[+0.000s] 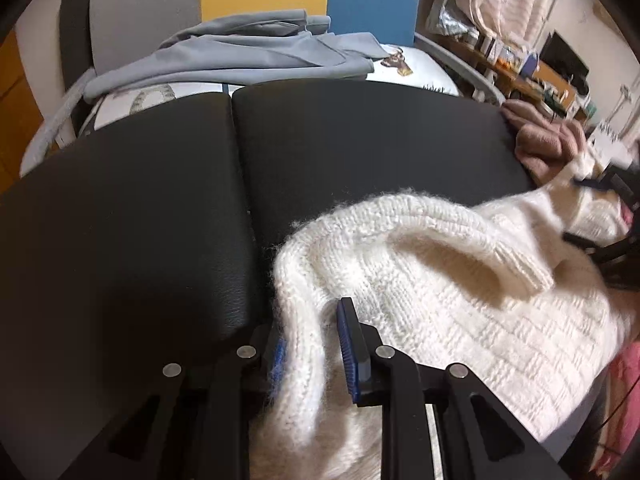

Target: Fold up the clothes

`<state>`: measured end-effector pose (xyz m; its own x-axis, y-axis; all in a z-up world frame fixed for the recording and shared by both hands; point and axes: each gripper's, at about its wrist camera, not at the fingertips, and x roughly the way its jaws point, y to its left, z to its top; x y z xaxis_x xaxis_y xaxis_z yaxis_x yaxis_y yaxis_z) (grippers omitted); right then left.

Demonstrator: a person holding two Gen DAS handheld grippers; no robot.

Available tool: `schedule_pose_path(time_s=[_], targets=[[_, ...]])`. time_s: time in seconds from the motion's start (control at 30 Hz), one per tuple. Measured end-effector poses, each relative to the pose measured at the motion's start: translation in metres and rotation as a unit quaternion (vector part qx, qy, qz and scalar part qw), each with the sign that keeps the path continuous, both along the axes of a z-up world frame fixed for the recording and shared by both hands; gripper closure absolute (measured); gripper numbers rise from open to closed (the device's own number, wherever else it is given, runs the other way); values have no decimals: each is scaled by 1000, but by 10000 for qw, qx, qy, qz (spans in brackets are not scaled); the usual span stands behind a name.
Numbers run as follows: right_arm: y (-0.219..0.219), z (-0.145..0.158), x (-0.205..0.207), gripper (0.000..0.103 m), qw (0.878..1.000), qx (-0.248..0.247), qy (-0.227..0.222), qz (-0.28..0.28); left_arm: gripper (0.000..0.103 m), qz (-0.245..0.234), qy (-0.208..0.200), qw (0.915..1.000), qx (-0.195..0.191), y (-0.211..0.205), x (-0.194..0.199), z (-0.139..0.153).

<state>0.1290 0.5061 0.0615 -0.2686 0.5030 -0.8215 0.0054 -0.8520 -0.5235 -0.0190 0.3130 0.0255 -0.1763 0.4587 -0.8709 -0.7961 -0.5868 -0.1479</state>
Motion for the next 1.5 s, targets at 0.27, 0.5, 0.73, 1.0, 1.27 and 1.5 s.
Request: schedule_pose_path(time_s=[0.27, 0.5, 0.73, 1.0, 1.27, 1.5], targets=[[7, -17, -7, 93, 9934, -596, 486, -848, 82, 382, -333, 9938, 988, -36, -7, -21], [-28, 30, -9, 96, 9794, -1087, 1386, -983, 97, 822, -504, 9862, 1347, -73, -14, -23], [-102, 25, -36, 103, 9578, -2163, 1742, -736, 97, 1096, -282, 9830, 1449, -124, -18, -10], [-153, 35, -49, 80, 9591, -2104, 1866, -314, 96, 933, 22, 9871, 1301, -145, -6, -16], [-44, 60, 19, 34, 9979, 344, 492, -248, 93, 1126, -103, 9811, 1569, -150, -7, -20], [-2, 22, 22, 29, 9976, 634, -289, -11, 92, 1119, -26, 9806, 1606, -151, -1, -21]])
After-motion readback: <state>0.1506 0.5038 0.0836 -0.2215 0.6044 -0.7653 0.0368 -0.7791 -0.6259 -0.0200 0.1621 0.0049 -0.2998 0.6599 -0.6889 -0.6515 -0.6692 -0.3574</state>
